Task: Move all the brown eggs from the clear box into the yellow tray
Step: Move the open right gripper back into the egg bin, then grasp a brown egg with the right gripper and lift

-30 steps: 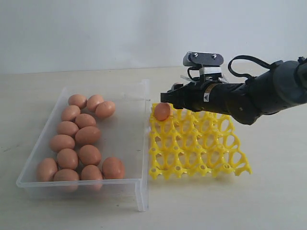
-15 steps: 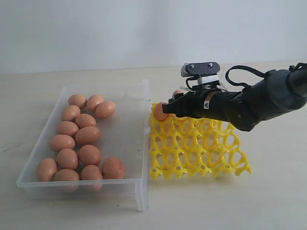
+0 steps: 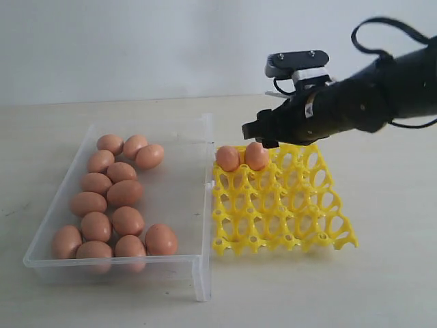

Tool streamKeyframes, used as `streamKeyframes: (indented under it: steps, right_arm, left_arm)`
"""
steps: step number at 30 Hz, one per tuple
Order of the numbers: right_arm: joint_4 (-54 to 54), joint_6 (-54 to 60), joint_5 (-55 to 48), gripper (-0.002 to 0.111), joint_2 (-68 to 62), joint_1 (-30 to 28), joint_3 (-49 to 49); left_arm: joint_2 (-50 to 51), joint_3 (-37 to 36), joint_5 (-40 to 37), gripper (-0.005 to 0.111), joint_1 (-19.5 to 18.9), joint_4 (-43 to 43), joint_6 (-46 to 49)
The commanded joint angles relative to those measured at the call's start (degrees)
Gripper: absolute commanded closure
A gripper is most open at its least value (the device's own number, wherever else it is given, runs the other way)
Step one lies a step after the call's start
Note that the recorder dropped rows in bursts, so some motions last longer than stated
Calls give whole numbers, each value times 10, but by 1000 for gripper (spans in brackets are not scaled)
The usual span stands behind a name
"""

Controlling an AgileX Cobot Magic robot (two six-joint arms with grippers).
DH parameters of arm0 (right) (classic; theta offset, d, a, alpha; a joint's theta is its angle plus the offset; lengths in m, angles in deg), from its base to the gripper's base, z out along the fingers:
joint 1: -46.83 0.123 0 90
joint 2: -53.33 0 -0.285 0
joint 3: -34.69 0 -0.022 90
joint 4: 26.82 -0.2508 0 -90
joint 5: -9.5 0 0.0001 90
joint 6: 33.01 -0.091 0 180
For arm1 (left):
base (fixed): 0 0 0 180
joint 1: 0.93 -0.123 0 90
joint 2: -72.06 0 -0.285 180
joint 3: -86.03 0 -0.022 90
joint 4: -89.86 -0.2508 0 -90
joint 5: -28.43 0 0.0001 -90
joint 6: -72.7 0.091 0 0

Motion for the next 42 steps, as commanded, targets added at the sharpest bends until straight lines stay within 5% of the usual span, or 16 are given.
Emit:
streamKeyframes:
  steps: [1,5,9,19,42]
  right_arm:
    - [-124,151,-202,49,24,56,86]
    - [-335,329,-262,50,-4,98,162]
    - [-389,348,-312,50,-58,125,235]
    - [-314,286,-510,50,-210,165,397]
    - [-295,287,-545,54,-283,188,416]
  left_arm:
    - [-3,2,4,107,1,0,-3]
    - [-3,2,4,107,1,0,-3]
    - [-3,2,4,107,1,0,-3]
    - [-3,2,4,107,1,0,-3]
    - [-3,2,4,107,1,0,-3]
